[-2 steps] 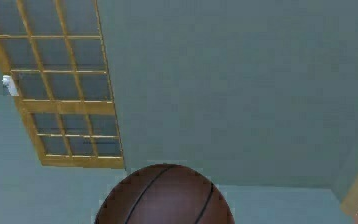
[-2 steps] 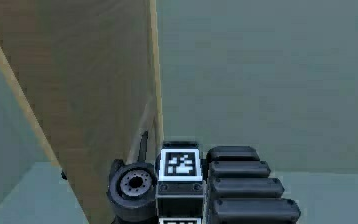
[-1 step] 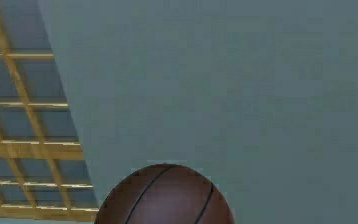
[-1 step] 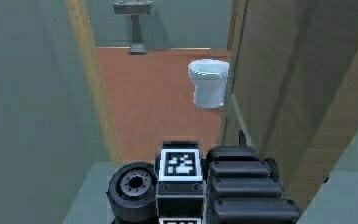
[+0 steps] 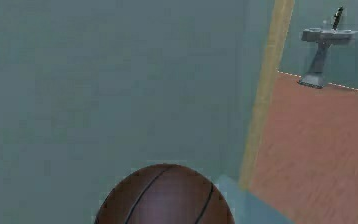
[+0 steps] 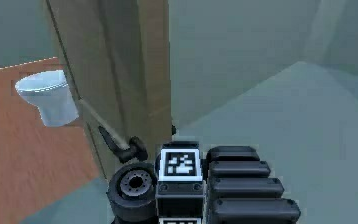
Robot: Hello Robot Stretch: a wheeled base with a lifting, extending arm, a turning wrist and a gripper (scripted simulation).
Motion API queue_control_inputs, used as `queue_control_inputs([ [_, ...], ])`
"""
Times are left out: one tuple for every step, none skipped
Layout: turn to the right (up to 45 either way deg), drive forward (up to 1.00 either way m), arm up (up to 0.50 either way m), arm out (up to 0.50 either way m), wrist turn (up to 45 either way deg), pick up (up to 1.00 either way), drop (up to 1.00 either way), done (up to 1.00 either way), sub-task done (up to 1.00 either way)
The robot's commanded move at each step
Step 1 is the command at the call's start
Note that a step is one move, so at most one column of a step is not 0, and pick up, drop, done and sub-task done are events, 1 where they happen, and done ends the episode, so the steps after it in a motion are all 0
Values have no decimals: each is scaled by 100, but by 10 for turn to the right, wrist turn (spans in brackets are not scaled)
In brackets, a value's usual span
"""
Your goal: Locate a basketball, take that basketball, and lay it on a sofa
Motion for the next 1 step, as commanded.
queue_control_inputs([
  [450, 0, 0, 0, 0, 0, 0, 0, 0],
])
